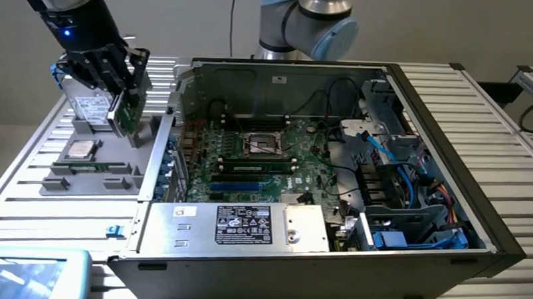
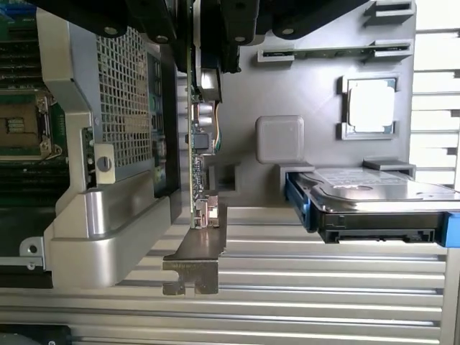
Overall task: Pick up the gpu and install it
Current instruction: 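Pick up the gpu and move the gpu toward the slot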
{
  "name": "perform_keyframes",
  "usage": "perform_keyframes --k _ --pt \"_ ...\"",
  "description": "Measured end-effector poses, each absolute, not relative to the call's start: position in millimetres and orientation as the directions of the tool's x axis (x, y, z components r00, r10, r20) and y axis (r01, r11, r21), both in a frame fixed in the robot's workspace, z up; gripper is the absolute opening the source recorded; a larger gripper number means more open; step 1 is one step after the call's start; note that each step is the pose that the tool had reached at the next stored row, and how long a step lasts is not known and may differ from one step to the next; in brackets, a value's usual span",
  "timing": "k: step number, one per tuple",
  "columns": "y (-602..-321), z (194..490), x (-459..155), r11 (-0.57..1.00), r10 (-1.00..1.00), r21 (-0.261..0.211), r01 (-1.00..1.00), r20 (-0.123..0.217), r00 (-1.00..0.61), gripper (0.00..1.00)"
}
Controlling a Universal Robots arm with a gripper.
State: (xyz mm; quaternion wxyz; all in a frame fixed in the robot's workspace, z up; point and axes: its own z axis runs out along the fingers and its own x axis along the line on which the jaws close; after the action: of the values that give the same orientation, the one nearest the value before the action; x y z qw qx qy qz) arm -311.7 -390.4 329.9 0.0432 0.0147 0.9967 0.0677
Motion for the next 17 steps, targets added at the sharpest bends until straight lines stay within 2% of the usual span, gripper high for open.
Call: perform_keyframes --k 17 --pt "-392 401 -290 0.990 0.037 0.135 0.030 -0.051 -0.998 0.29"
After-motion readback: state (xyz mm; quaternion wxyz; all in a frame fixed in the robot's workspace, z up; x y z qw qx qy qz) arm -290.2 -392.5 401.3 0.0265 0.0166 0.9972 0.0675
